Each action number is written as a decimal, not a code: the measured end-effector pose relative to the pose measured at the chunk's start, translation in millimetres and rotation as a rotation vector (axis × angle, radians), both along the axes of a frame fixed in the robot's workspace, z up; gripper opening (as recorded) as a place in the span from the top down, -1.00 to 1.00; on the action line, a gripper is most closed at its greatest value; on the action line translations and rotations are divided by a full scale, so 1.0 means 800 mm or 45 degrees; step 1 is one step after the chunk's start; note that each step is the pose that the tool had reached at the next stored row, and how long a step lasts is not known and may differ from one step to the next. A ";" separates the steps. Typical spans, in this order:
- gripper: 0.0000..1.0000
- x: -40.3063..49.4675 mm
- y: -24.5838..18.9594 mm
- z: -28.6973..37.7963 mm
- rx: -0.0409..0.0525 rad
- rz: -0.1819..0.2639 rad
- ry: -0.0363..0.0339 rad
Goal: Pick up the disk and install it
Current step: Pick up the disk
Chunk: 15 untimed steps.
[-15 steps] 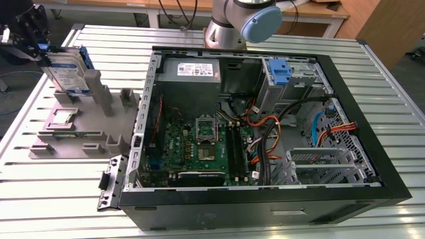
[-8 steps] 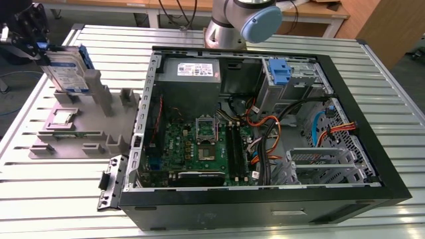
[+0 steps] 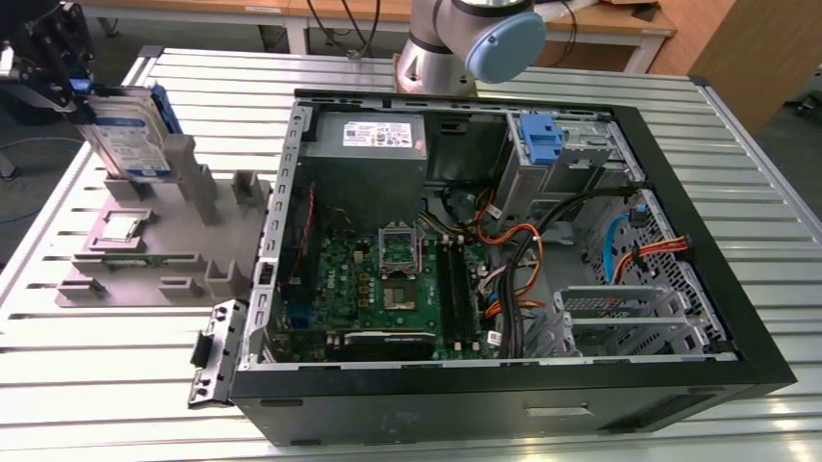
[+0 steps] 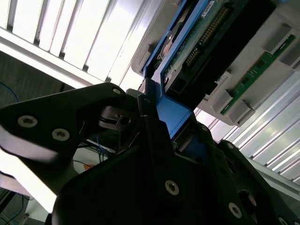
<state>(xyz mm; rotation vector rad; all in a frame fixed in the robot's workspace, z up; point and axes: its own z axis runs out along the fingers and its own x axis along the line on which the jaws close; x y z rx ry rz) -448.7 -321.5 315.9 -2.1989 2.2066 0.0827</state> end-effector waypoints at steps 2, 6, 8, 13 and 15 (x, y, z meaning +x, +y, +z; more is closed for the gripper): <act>0.26 0.000 0.0000 0.0015 0.000 0.000 0.0000; 0.26 0.000 0.0000 0.0041 0.000 0.000 -0.0003; 0.26 0.000 0.0000 0.0055 0.000 0.000 0.0001; 0.26 0.000 0.0000 0.0092 0.000 -0.001 -0.0002; 0.26 0.000 0.0000 0.0110 0.000 -0.001 0.0000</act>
